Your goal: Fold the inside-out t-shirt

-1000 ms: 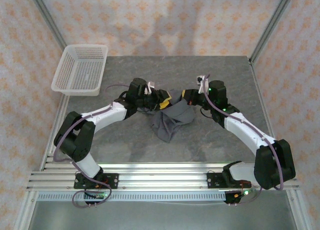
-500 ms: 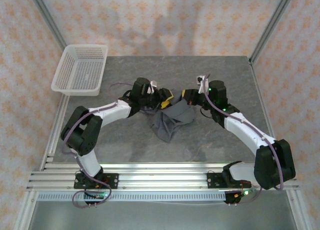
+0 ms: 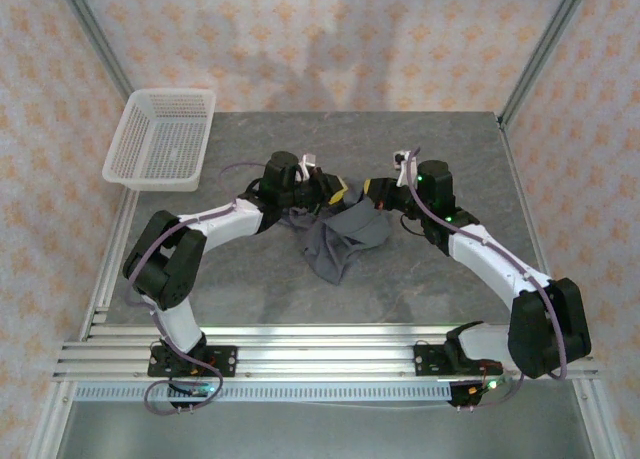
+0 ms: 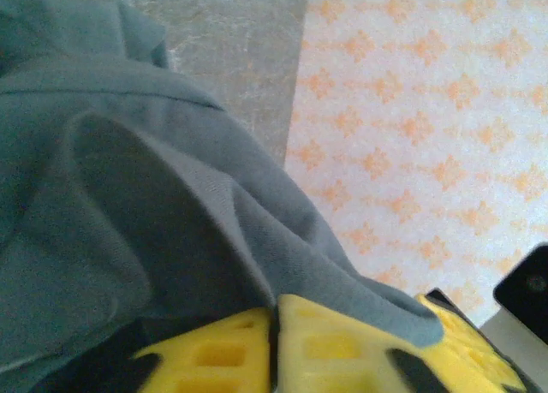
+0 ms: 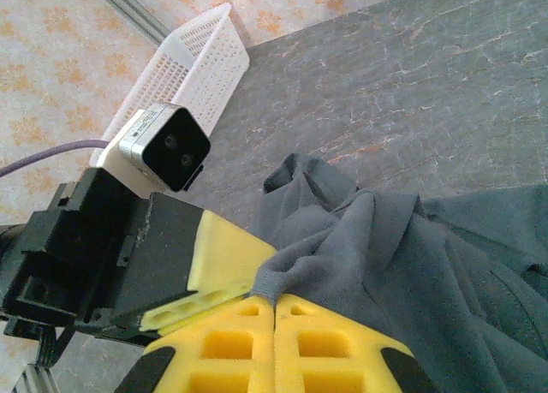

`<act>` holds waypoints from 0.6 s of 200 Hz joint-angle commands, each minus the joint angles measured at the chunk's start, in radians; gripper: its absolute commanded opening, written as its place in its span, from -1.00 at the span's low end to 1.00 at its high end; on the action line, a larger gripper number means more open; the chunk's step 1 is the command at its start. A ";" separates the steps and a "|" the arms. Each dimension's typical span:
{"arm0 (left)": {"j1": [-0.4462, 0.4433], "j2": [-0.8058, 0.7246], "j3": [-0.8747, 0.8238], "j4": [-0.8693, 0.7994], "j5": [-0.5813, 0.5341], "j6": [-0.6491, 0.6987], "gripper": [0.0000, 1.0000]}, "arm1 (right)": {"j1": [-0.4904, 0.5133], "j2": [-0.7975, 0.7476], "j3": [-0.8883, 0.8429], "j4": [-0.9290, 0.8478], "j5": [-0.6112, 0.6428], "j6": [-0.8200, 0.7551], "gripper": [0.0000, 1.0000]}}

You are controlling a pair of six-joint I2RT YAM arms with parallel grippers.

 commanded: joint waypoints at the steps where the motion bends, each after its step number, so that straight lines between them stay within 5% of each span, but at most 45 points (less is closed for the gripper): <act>1: 0.000 -0.056 0.049 0.058 0.032 0.003 -1.00 | -0.005 -0.011 0.001 0.030 0.013 0.005 -1.00; 43: 0.000 -0.118 0.136 -0.020 0.026 0.018 -1.00 | -0.062 0.055 -0.079 0.076 -0.036 0.015 -1.00; 74: -0.004 -0.123 0.174 -0.072 0.021 0.037 -1.00 | -0.062 -0.015 -0.071 0.004 0.022 -0.015 -0.45; 95: -0.008 -0.108 0.203 -0.127 0.018 0.074 -1.00 | -0.026 -0.197 -0.115 0.038 0.165 -0.067 -0.33; 120: -0.014 -0.089 0.229 -0.153 0.013 0.088 -1.00 | 0.179 -0.306 -0.103 0.014 0.423 -0.250 -0.30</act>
